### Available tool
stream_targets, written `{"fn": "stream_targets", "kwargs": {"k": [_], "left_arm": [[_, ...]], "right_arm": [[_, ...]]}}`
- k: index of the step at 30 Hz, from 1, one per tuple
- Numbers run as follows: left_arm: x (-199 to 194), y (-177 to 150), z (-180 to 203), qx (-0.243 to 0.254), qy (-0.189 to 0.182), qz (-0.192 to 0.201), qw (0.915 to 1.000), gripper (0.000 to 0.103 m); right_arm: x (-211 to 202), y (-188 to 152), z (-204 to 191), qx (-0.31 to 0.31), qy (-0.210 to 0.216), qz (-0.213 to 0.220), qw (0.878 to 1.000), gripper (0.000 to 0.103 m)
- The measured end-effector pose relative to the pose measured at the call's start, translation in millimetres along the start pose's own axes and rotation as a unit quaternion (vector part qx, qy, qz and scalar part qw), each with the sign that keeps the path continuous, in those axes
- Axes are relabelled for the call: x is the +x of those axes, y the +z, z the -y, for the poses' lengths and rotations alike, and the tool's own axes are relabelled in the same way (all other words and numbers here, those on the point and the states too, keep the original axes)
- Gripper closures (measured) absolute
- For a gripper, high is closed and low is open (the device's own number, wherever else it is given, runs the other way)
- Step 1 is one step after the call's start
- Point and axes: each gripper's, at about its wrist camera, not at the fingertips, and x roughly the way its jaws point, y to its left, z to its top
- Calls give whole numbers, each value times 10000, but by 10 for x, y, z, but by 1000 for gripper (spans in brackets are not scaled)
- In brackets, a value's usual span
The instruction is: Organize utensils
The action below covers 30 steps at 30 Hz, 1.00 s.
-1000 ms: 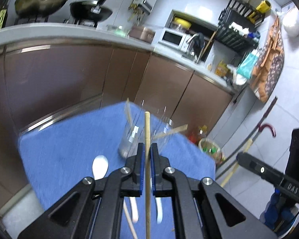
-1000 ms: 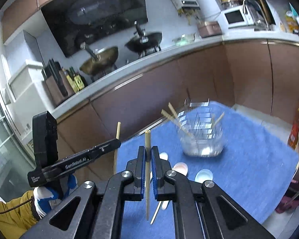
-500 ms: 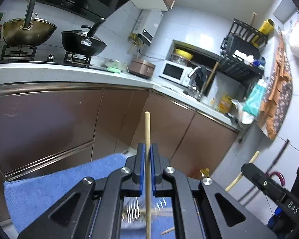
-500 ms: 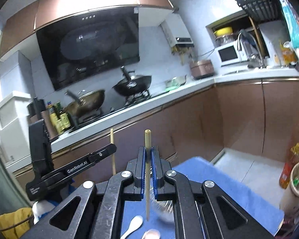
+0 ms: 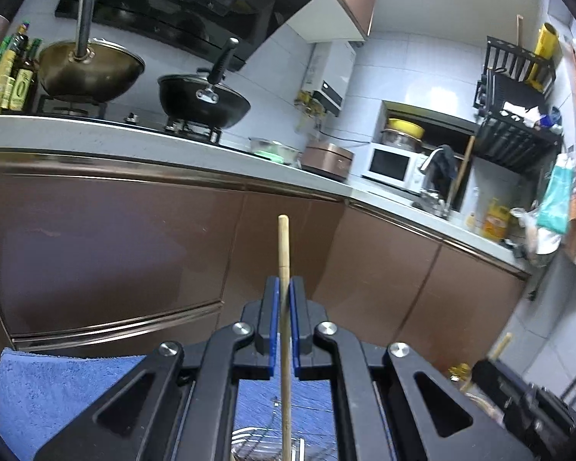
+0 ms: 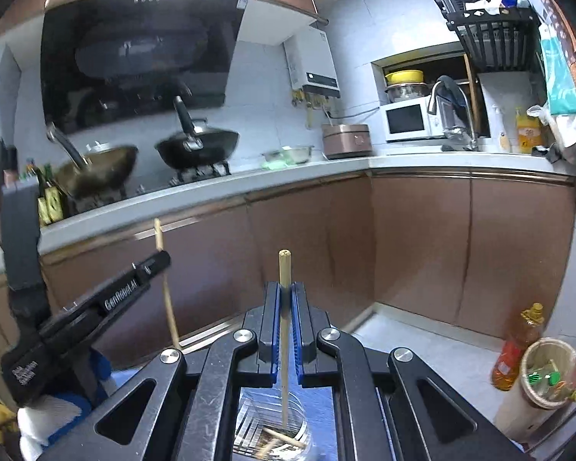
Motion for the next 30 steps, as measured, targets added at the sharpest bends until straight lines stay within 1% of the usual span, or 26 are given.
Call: {"fn": "stream_targets", "kwargs": {"k": [2,5,6,7,8,10,12,14,16,18,21,25,28,30], "left_arm": [[28,-148,-10,45,68,25,10000,96],[37,-259,-47,97,116,-97,9998,95],[21,-267,-57,120,121,-135,9998,91],[-16,-270,-60,173,125,-180,9996,88],[-51,-260,-60,213,119,-189,9995,85],[-176,-204,-57,321,68,-206,9992,81],[-308,-145,-58,386,26,-268,9989,74],[-470,-78,-82,442,-31,-392,9983,69],[-640,-20,-127,473,-71,-541,9974,66],[-764,22,-166,504,-147,-698,9962,62],[-998,31,-248,652,-336,-1029,9920,62],[-1230,-19,-384,711,-452,-1391,9867,62],[-1420,-82,-524,716,-473,-1646,9826,62],[-1531,-124,-604,725,-447,-1729,9813,62]], "right_arm": [[52,-94,10,-24,-33,-117,9999,96],[40,-175,64,50,35,-223,9997,95],[12,-177,74,56,38,-214,9997,94],[-46,-182,84,74,48,-190,9998,90],[-121,-173,102,124,78,-152,9998,87],[-243,-128,137,180,97,-62,9998,85],[-375,-79,161,226,115,20,9997,81],[-586,-52,178,292,102,138,9994,72],[-738,-22,174,338,81,207,9992,67],[-913,-13,165,367,70,249,9990,66],[-1176,-22,123,379,64,299,9988,66],[-1436,-81,30,367,109,242,9990,66],[-1590,-152,-59,345,188,166,9991,66],[-1654,-206,-98,334,205,95,9992,66]]}}
